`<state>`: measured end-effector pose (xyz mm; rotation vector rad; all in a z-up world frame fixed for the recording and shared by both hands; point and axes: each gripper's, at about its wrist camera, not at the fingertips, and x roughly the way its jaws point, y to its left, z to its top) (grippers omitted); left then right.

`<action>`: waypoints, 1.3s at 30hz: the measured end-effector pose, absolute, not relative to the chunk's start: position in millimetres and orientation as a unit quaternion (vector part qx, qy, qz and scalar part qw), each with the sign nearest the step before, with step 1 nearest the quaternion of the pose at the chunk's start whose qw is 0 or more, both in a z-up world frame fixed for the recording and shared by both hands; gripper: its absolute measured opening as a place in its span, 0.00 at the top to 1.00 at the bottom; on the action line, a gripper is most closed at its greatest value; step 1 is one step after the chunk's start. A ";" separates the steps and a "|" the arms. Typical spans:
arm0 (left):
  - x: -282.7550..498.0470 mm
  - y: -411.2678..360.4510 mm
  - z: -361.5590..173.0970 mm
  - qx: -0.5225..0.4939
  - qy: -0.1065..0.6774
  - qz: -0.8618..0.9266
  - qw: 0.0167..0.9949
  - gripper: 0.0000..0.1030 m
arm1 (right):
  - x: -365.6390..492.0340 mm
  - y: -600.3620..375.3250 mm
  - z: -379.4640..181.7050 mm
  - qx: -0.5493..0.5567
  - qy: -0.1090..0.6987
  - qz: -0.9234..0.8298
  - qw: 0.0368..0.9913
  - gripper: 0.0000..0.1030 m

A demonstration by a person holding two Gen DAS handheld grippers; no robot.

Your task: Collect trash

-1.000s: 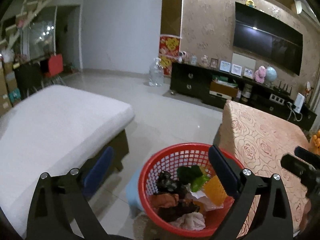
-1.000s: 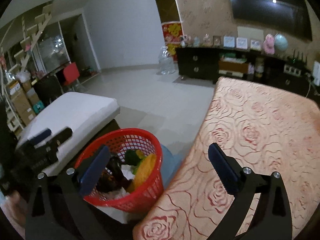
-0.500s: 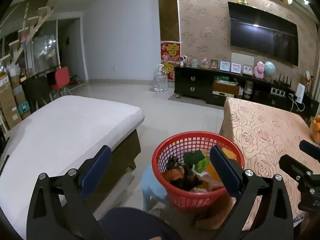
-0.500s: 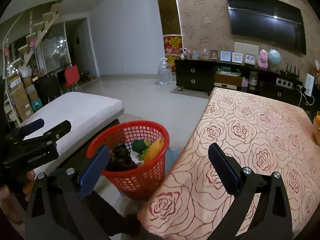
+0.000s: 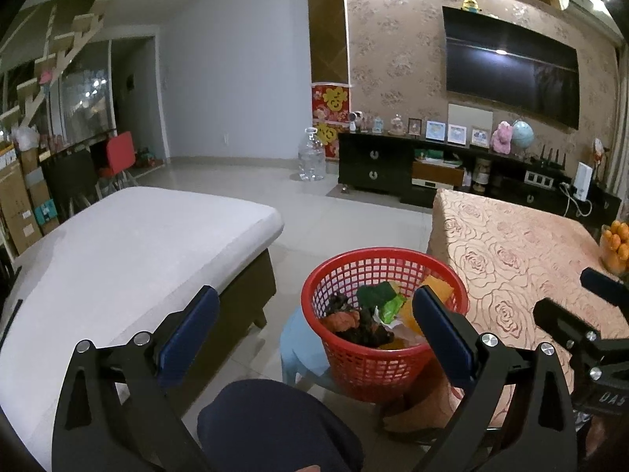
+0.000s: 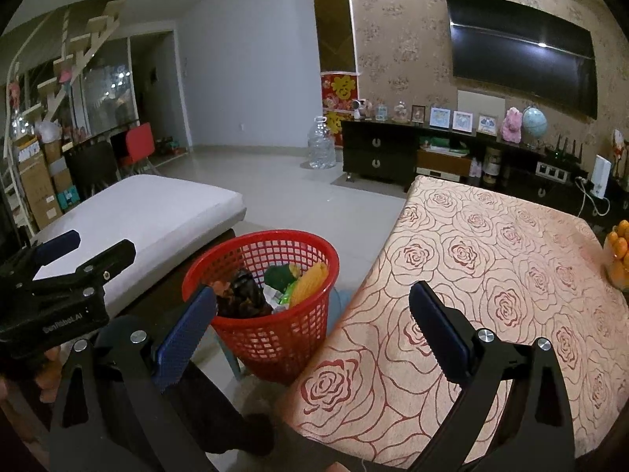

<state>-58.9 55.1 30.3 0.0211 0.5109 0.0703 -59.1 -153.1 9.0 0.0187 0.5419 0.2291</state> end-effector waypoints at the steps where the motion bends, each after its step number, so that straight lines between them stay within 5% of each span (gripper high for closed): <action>1: -58.8 54.6 30.5 0.010 0.252 0.034 0.967 0.08 | -59.5 -151.6 9.1 0.008 0.268 0.113 0.957 0.07; 39: -54.3 50.3 18.8 0.008 0.268 0.026 0.963 0.08 | -58.8 -151.3 1.7 0.007 0.278 0.110 0.954 0.07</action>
